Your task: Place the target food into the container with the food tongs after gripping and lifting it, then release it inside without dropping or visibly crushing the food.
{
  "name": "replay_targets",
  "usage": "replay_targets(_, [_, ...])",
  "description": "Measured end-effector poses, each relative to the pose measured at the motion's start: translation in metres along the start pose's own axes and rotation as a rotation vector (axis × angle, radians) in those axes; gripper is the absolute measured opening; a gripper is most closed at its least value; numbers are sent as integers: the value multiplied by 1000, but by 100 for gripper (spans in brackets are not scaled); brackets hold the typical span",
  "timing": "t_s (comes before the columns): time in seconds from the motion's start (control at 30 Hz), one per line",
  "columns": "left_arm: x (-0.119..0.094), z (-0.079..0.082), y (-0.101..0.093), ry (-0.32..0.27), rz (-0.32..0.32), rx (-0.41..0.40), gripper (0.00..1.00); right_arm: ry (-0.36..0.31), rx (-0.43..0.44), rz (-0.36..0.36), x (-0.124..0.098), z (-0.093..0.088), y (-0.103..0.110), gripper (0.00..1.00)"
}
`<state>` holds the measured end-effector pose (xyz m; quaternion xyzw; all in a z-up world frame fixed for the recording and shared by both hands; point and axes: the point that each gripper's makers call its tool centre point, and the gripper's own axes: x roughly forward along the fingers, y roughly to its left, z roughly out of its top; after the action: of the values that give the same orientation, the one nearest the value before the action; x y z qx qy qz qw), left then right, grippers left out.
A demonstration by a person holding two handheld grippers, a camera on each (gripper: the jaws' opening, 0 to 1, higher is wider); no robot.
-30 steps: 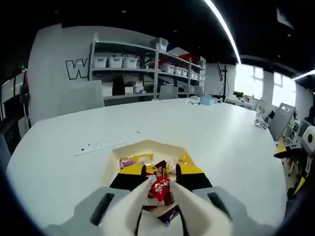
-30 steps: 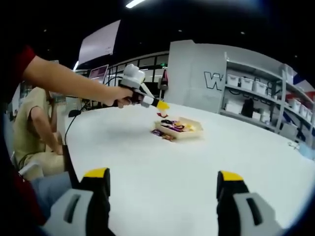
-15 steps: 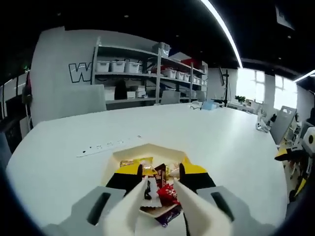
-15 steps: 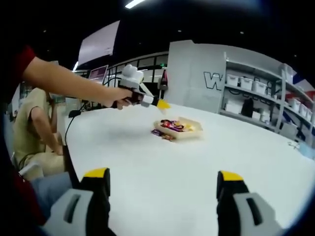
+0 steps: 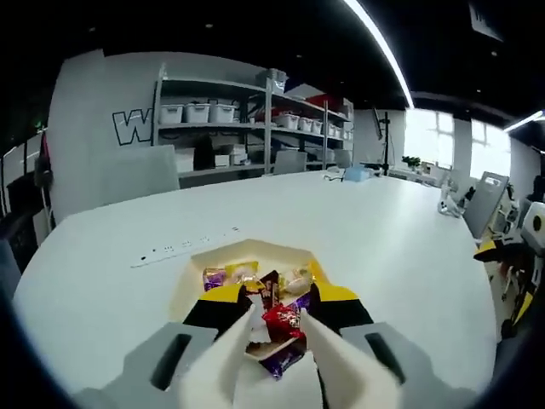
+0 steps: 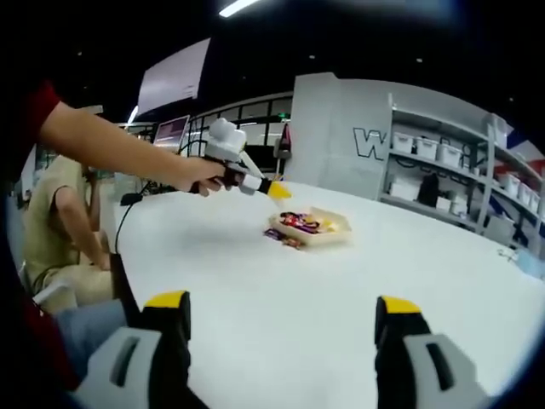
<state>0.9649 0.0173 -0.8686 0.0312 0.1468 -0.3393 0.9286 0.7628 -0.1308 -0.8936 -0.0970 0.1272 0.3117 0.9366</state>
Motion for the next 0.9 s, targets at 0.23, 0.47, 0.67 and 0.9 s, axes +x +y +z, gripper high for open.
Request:
replay_targets(0.23, [-4, -12, -2, 17, -10, -7, 28, -3, -5, 3, -1, 1, 3, 88])
replay_targets(0.47, [-8, -23, 2, 37, -12, -15, 28, -2, -10, 8, -2, 3, 8, 88])
replay_targets(0.67, [-8, -33, 7, 53, -11, -17, 28, 1, -12, 9, -2, 3, 10, 88])
replay_targets(0.9, [0, -45, 9, 65, -20, -35, 28, 3, -18, 14, -1, 3, 12, 87])
